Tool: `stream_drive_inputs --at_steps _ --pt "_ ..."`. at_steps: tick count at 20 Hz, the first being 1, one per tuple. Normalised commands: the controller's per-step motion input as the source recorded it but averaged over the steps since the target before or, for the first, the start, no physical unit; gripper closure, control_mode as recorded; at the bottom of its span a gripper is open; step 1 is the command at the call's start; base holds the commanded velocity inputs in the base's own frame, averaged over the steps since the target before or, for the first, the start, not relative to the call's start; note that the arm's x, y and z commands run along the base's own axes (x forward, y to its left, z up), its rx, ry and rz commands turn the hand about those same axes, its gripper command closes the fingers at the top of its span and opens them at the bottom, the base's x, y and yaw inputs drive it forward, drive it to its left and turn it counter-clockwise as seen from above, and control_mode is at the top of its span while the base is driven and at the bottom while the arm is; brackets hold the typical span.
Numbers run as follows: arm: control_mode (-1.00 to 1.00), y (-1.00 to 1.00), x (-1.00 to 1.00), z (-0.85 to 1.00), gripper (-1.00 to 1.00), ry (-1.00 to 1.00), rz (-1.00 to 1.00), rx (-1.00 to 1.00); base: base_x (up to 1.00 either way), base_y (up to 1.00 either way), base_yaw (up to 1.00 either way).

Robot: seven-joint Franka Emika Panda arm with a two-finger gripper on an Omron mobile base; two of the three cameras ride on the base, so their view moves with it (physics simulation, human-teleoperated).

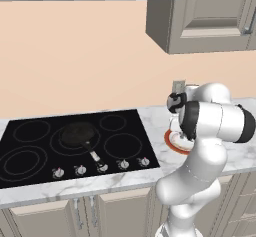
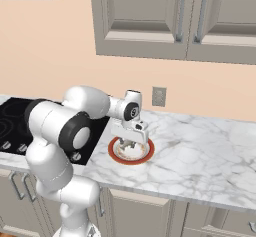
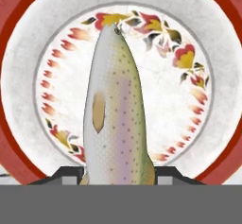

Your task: Place the fish on the plate and place the cucumber on the same plate.

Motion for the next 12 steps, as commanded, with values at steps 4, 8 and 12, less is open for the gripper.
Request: stream_drive_inputs --at_steps 4,8,12 --pt "-1.00 0.00 0.00 -0.37 1.00 0.00 0.00 0.00 0.00 0.00 0.00" --pt "-1.00 0.00 0.00 -0.34 1.00 0.00 0.00 0.00 0.00 0.00 0.00" --pt "-1.00 0.00 0.00 -0.03 1.00 0.00 0.00 0.00 0.00 0.00 0.00"
